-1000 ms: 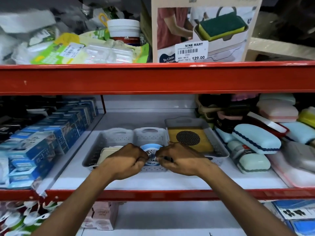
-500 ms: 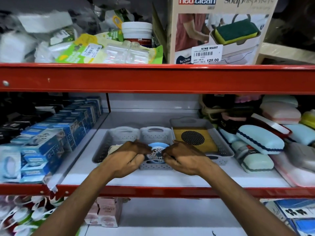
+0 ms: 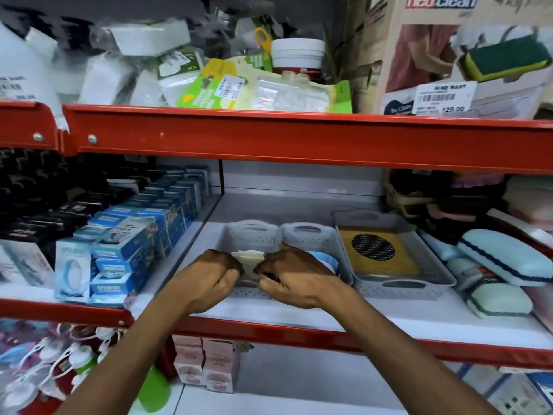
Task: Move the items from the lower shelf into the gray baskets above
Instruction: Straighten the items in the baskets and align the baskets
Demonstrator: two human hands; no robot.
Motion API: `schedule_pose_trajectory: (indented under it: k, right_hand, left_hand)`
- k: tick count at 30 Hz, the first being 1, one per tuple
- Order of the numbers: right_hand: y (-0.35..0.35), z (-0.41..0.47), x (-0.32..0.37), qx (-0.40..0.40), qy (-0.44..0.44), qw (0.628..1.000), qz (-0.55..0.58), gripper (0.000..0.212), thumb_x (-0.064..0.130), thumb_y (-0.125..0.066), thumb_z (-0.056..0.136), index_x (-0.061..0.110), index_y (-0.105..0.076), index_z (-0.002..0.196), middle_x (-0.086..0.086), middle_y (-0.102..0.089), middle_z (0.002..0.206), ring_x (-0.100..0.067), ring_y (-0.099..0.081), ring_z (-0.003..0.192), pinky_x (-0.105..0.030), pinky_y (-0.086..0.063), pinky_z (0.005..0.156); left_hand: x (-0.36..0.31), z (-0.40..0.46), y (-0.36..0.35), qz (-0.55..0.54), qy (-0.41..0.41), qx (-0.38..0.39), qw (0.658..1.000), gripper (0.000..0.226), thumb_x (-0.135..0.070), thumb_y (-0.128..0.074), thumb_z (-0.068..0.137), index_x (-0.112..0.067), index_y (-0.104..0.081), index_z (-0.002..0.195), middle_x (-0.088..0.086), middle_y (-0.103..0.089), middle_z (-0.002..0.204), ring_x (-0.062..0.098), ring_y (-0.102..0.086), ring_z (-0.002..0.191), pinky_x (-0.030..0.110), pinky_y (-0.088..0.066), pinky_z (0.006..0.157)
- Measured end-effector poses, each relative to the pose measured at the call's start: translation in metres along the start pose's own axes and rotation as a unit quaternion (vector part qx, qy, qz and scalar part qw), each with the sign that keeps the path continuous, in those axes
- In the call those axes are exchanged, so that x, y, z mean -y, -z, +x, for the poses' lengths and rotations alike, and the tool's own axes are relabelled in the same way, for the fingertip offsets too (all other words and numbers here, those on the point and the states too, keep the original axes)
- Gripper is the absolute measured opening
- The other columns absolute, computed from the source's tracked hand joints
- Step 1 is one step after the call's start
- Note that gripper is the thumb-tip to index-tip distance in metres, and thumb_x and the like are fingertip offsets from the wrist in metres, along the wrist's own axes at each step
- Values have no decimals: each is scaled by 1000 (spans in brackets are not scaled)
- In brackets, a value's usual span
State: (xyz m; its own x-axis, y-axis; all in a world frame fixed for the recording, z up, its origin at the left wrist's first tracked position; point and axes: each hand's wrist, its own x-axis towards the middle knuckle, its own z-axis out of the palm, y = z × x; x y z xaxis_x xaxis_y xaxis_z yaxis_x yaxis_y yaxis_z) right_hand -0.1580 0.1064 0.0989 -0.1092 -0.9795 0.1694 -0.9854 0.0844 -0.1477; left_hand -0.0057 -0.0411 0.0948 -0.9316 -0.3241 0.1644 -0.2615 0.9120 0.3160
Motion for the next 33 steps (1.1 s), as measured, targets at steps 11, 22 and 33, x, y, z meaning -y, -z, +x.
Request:
schedule_pose_trajectory:
  k: [11,22,33]
  right_hand:
    - [5,-3,12,-20,-20,1000,6,31,40,-38,88,19,-59,80,-2,-63,86,-20,-53,80,-30,-34,74]
    - [8,-65,33,-43,-263,961,-71,36,23,-51,95,25,-56,131,-5,-70,116,-27,-66,98,-38,-57,85]
    - [5,-65,37,27,-289,954,-79,64,-5,-64,83,28,-54,136,-2,-63,133,-27,-61,116,-38,-52,100]
  left_hand:
    - [-2,-9,-5,-13,-12,6,1000,40,-34,-34,86,-21,-66,109,3,-71,109,19,-62,96,40,-53,87]
    - [-34,-24,-21,137,-3,-76,988,30,-20,-59,83,-28,-72,109,-2,-77,105,23,-70,88,40,-58,83]
    - [-47,-42,-25,130,30,-116,984,43,-6,-62,83,-34,-71,114,-9,-76,110,17,-70,97,36,-60,74]
